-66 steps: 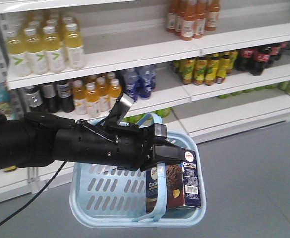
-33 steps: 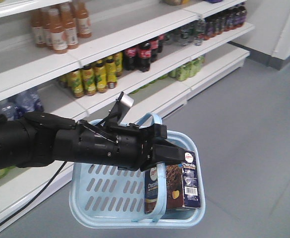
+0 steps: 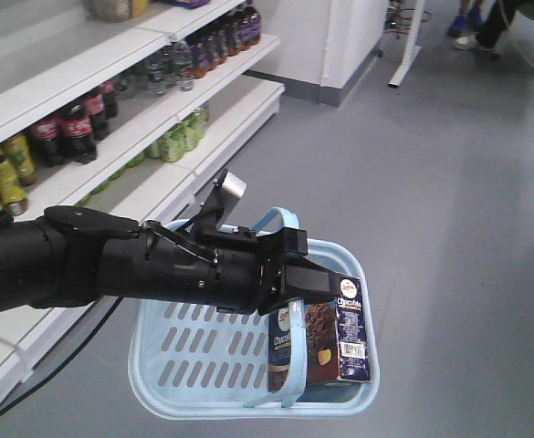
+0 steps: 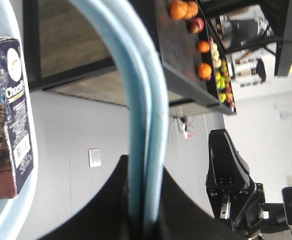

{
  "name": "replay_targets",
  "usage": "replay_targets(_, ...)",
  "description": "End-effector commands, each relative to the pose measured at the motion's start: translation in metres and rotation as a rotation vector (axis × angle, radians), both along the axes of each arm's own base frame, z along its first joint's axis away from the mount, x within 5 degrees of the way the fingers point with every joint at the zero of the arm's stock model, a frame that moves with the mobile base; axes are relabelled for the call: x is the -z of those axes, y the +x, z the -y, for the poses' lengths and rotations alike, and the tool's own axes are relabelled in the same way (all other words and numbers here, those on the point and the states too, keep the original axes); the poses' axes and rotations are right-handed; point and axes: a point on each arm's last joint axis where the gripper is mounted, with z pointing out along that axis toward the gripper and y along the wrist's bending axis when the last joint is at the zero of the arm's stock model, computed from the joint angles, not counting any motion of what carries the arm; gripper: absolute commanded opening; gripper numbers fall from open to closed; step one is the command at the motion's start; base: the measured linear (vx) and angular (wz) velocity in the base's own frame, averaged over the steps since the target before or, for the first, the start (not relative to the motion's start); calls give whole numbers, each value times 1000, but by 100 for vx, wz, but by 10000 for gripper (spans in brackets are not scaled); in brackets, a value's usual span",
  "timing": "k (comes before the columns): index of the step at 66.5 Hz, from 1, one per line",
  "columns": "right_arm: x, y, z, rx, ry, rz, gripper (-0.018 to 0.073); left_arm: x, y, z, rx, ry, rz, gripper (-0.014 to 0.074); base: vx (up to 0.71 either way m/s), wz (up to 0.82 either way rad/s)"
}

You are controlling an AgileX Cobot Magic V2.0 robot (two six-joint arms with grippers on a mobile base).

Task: Left arm holds basket, right arm returns cookies
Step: 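Hold the basket in the left gripper while turning past the shelves, then hold the basket in the left gripper while driving to the snack shelf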

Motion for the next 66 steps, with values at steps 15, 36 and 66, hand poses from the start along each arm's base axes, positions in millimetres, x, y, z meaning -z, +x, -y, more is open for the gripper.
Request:
replay_targets(15, -1, 0, -1, -8, -12, 66, -6, -35, -5, 1, 1, -152, 20, -3, 17, -65)
replay_targets(36, -1, 0, -1, -8, -12, 66, -6, -35, -5, 1, 1, -153, 19, -3, 14, -55)
replay_targets(66, -1, 0, -1, -8, -12, 67, -6, -35, -5, 1, 1, -153, 19, -3, 14, -34)
